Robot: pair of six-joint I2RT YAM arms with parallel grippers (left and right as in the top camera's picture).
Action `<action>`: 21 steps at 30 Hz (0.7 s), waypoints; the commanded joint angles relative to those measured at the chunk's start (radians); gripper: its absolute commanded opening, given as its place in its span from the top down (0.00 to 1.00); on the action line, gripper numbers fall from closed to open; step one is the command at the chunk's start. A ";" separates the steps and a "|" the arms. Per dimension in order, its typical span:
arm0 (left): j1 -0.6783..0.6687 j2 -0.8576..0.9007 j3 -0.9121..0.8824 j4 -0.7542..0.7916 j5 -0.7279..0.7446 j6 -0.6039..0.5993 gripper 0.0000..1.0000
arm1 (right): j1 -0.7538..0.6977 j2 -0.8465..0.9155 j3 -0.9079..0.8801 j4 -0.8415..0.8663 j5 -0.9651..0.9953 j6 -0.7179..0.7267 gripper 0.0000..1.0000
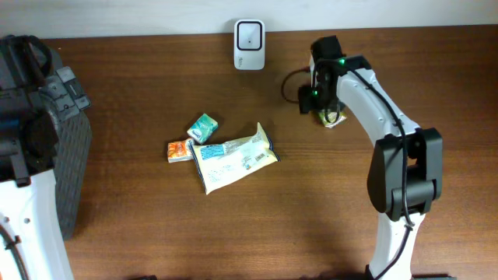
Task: Scan the item barcode
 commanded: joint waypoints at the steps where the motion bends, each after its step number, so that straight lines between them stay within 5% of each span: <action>1: 0.004 -0.005 0.006 0.000 -0.010 0.002 0.01 | -0.003 -0.010 0.021 0.103 0.105 -0.088 0.30; 4: 0.004 -0.005 0.006 0.000 -0.010 0.002 0.01 | -0.013 0.054 0.021 0.266 0.210 -0.150 0.17; 8: 0.004 -0.005 0.006 0.000 -0.010 0.002 0.01 | -0.029 0.129 0.021 0.277 0.093 -0.150 0.22; 16: 0.004 -0.005 0.006 0.000 -0.010 0.002 0.01 | 0.010 0.029 0.058 -0.133 -0.185 -0.261 0.29; 21: 0.004 -0.005 0.006 0.000 -0.010 0.002 0.01 | 0.009 0.009 0.055 -0.149 -0.010 -0.205 0.38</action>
